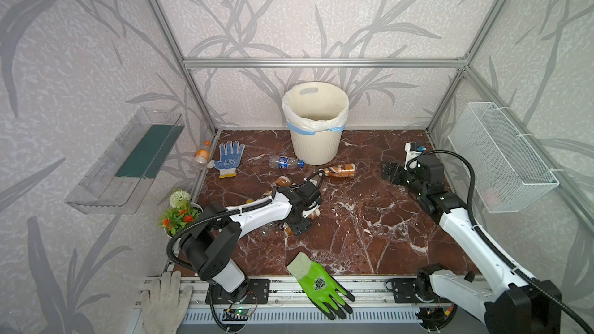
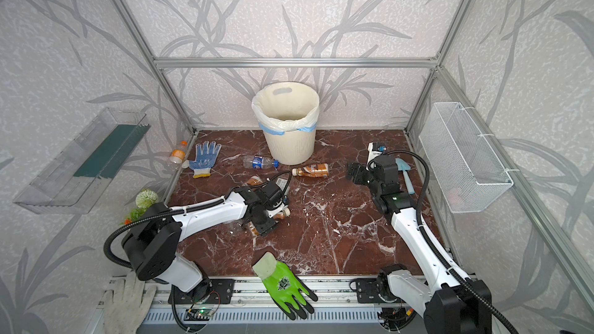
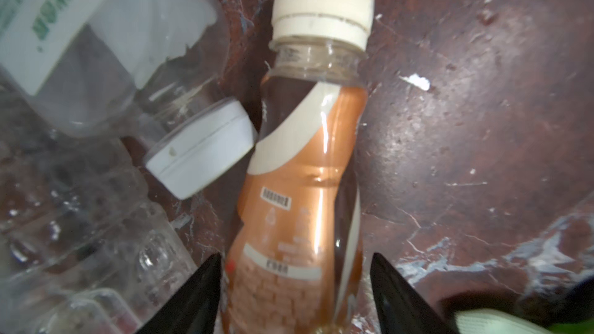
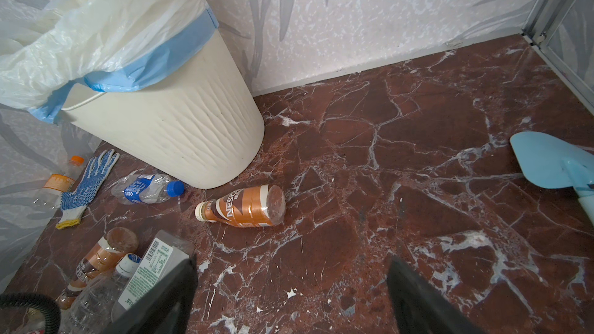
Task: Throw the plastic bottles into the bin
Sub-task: 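Grasp the Nescafe bottle in the pile with the left gripper while the right gripper withdraws, then lift the Nescafe bottle with the left gripper over the bin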
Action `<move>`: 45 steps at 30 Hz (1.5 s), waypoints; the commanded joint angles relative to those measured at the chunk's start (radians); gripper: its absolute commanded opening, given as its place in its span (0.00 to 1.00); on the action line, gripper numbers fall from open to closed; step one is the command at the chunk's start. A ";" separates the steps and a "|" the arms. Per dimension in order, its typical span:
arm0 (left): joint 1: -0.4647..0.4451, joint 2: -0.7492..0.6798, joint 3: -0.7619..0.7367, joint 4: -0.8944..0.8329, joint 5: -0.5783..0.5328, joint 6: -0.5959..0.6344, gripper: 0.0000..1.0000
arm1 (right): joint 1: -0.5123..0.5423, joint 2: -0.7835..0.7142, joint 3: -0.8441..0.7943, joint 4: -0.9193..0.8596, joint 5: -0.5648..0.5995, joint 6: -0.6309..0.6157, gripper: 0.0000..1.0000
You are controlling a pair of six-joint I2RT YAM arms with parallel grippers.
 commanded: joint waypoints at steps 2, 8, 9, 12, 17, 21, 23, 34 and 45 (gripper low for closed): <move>-0.007 0.013 0.013 -0.003 -0.053 0.017 0.60 | -0.010 0.002 -0.016 0.040 -0.001 0.001 0.92; -0.010 -0.020 -0.008 0.016 -0.052 0.001 0.48 | -0.012 -0.003 -0.024 0.040 0.003 0.002 0.92; -0.011 -0.036 -0.009 0.017 -0.050 -0.003 0.47 | -0.012 -0.004 -0.024 0.039 0.001 0.002 0.92; -0.016 -0.115 -0.011 0.030 -0.037 -0.018 0.47 | -0.013 -0.001 -0.021 0.033 -0.010 -0.001 0.92; -0.016 -0.316 -0.010 0.075 -0.026 -0.051 0.46 | -0.012 0.019 -0.012 0.013 -0.028 -0.004 0.92; -0.015 -0.515 -0.020 0.167 -0.079 -0.070 0.47 | -0.012 0.035 -0.005 0.000 -0.039 -0.004 0.91; -0.013 -0.620 -0.041 0.260 -0.148 -0.088 0.50 | -0.011 0.041 -0.002 -0.007 -0.046 -0.004 0.91; -0.013 -0.870 -0.049 0.948 -0.010 0.125 0.51 | 0.036 0.022 0.024 -0.048 -0.051 -0.001 0.89; 0.199 -0.146 0.844 0.756 0.156 -0.065 0.61 | 0.097 0.003 0.030 -0.036 -0.016 0.009 0.89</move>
